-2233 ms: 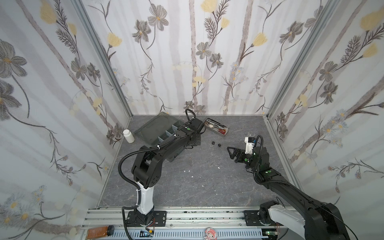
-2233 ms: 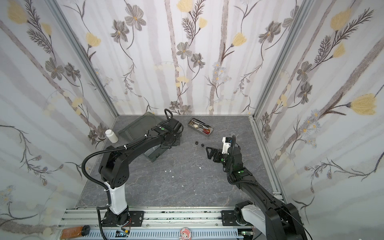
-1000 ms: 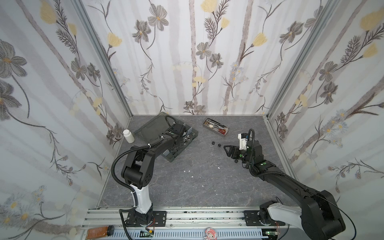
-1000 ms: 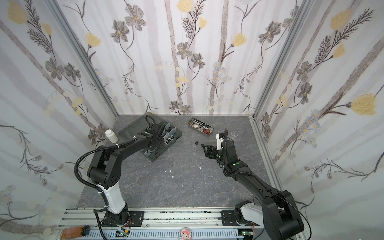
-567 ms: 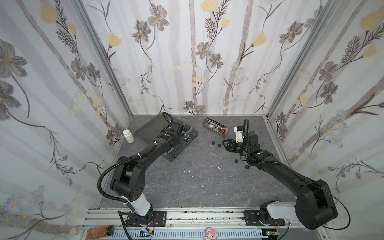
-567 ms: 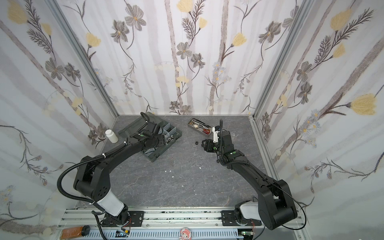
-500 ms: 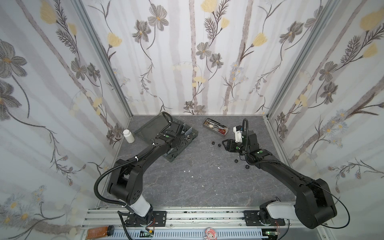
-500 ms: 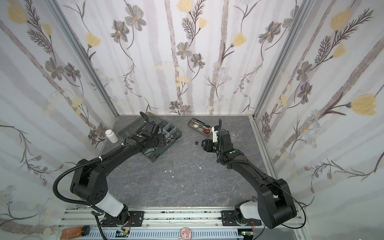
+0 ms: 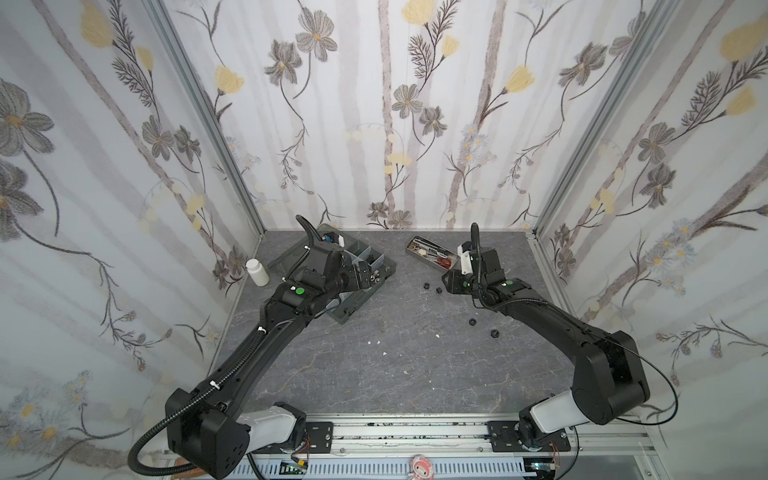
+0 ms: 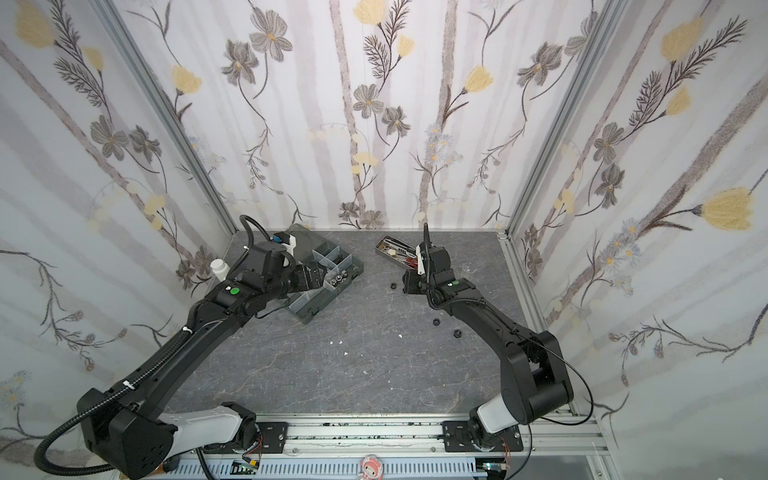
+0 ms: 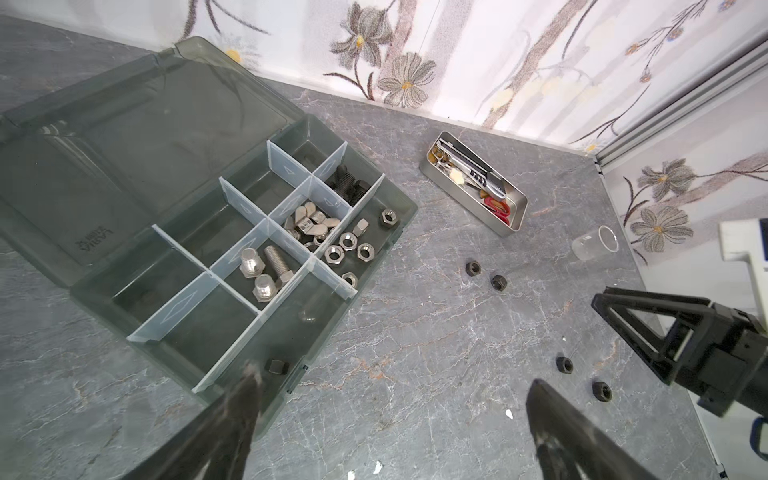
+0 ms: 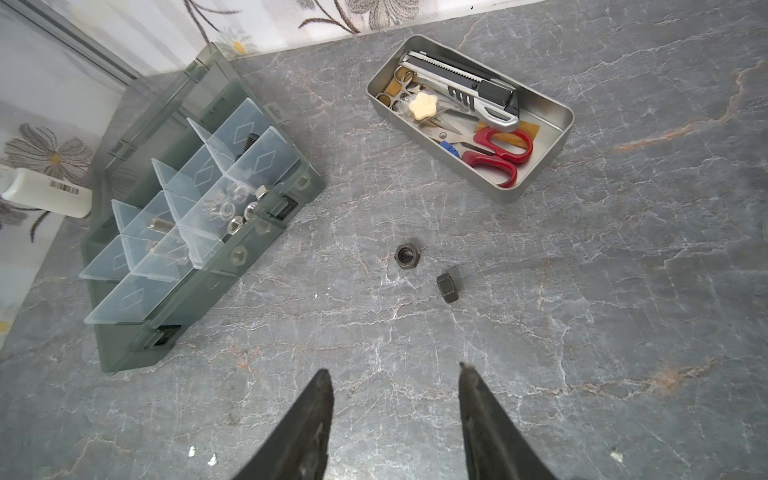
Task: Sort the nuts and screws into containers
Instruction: 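Withdraw the left gripper while the right gripper lowers over another black nut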
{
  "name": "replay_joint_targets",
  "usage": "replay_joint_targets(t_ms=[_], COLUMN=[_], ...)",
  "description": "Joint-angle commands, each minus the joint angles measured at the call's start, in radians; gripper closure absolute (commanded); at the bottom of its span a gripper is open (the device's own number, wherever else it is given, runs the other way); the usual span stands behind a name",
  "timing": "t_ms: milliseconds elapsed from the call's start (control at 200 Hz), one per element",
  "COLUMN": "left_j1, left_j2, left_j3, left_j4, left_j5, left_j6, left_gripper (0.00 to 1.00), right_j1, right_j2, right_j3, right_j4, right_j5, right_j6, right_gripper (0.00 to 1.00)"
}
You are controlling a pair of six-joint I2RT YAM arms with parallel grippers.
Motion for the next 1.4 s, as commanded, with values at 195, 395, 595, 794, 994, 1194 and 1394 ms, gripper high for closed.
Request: replay_joint_targets(t_ms=[195,395,595,794,994,1194,1394], left_j1=[0.032,0.058,0.075,0.089,0.113,0.129,0.140], left_j2=[-0.096,-0.101,-0.116,-0.106,-0.070,-0.029,-0.015], left_j3=[-0.149,-0.184,-0.197,-0.203,-0.201,-0.201,-0.203], left_j4=[0.044,0.067,0.073,0.078,0.080,0.082,0.085], left_j5=[0.026,0.059,0.053,0.065,0.100,0.131,0.136], left_j6=[-0.008,-0.012,-0.010,-0.014,-0.018,-0.017,-0.019], left_gripper=[0.00,0.00,0.00,0.00,0.00,0.00,0.00], right_j1=[0.044,0.059,0.059,0.059,0.059,0.058,0.058], right_j2=[0.224,0.318,0.393,0.455,0.507,0.545,0.587], right_j3=[0.183,0.246,0.305,0.347,0.378,0.392,0.409], right_j4=[-0.148,-0.183,-0.220,-0.244,-0.266,-0.261,-0.254], right_j5=[0.091,0.141,0.174,0.202,0.226,0.238,0.235], right_j6=[-0.097,-0.107,-0.125,-0.145,-0.167,-0.178,-0.188], right_gripper=[0.55,0.57,0.60,0.61,0.63,0.64,0.67])
